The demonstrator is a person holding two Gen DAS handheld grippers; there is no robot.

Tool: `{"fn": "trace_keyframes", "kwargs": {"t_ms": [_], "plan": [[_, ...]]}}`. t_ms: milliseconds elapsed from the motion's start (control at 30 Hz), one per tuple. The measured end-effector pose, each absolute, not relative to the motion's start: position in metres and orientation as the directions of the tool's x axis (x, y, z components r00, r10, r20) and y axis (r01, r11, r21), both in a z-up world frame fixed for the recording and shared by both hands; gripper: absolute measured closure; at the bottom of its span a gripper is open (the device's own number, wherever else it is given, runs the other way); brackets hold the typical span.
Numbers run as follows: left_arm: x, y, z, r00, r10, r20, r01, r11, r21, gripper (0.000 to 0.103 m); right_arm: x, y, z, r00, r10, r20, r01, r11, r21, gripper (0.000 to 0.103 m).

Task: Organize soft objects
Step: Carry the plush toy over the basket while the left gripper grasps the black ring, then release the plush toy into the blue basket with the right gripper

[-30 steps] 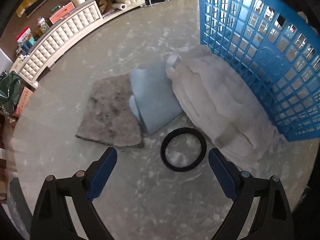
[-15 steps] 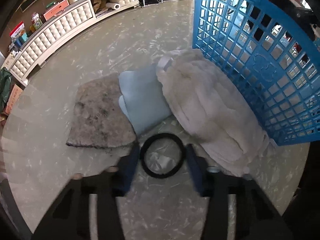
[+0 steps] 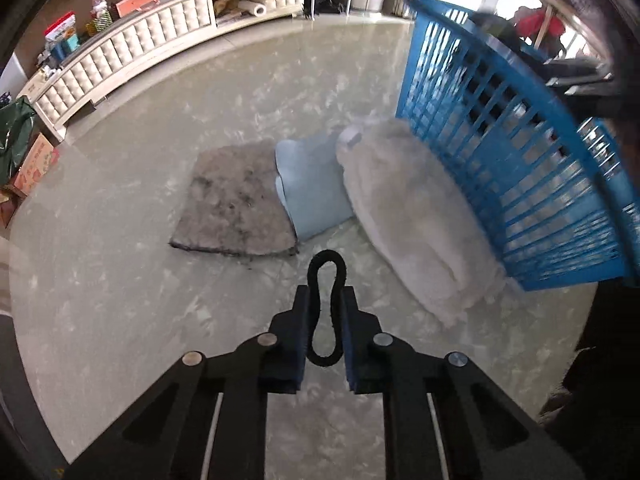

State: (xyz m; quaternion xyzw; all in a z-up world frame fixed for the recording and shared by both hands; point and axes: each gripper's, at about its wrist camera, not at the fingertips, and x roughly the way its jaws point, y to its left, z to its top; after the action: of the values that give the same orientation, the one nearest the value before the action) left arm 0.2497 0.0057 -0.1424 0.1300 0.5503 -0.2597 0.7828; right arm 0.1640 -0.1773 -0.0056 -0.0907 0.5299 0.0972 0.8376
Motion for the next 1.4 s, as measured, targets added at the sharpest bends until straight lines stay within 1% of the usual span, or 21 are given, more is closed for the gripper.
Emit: {"fn": "trace_keyframes", "kwargs": {"t_ms": [100,167,200,233,267,300,367,433,533,733,833,1000,1167,1400], "plan": [[0.239,0.014,-0.121,0.285,-0.286,-0.915,0.542,0.835,-0.093,0.090,0.163,-0.180,-0.003,0.422,0.057,-0.905,-0.261,0.963,-0.061,0.046],[0.233,0.016,-0.108,0.299,-0.301,-0.905,0.543,0.834,-0.098,0.090,0.163,-0.184,0.001,0.428,0.067,-0.901,-0.262,0.964,-0.053,0.035],[0.228,0.017,-0.100,0.306,-0.311,-0.900,0.543,0.833,-0.104,0.090,0.163,-0.187,0.004,0.435,0.069,-0.898,-0.259,0.965,-0.051,0.032],[0.224,0.018,-0.092,0.311,-0.321,-0.894,0.542,0.833,-0.111,0.090,0.161,-0.187,0.005,0.442,0.069,-0.894,-0.256,0.965,-0.052,0.024],[0.221,0.017,-0.086,0.316,-0.325,-0.891,0.539,0.835,-0.113,0.090,0.159,-0.191,0.009,0.456,0.069,-0.887,-0.249,0.967,-0.053,0.018],[0.219,0.013,-0.083,0.323,-0.321,-0.890,0.535,0.838,-0.109,0.090,0.156,-0.192,0.010,0.464,0.072,-0.883,-0.249,0.967,-0.051,0.015],[0.212,0.009,-0.072,0.339,-0.316,-0.886,0.530,0.842,-0.097,0.090,0.149,-0.193,0.015,0.482,0.064,-0.874,-0.251,0.966,-0.068,0.004],[0.204,0.004,-0.060,0.356,-0.318,-0.879,0.533,0.842,-0.089,0.090,0.139,-0.191,0.025,0.510,0.050,-0.859,-0.264,0.959,-0.101,0.001],[0.201,-0.014,-0.043,0.376,-0.330,-0.866,0.547,0.834,-0.080,0.090,0.121,-0.198,0.041,0.548,0.067,-0.834,-0.270,0.958,-0.100,0.000],[0.188,-0.043,-0.018,0.394,-0.373,-0.840,0.586,0.806,-0.083,0.090,0.087,-0.227,0.063,0.572,0.028,-0.820,-0.200,0.974,-0.107,0.000],[0.183,-0.062,-0.006,0.392,-0.396,-0.830,0.609,0.789,-0.089,0.090,0.072,-0.239,0.069,0.588,0.014,-0.808,-0.167,0.980,-0.104,0.000],[0.177,-0.101,0.002,0.383,-0.406,-0.830,0.661,0.748,-0.061,0.090,0.057,-0.256,0.074,0.590,0.010,-0.807,-0.109,0.992,-0.068,0.000],[0.182,-0.139,-0.005,0.360,-0.402,-0.842,0.696,0.717,-0.045,0.090,0.045,-0.269,0.073,0.590,0.001,-0.807,-0.076,0.996,-0.055,0.000],[0.198,-0.180,-0.040,0.309,-0.356,-0.882,0.711,0.702,-0.034,0.090,0.047,-0.286,0.063,0.556,0.017,-0.831,-0.042,0.999,-0.008,0.000]]}}
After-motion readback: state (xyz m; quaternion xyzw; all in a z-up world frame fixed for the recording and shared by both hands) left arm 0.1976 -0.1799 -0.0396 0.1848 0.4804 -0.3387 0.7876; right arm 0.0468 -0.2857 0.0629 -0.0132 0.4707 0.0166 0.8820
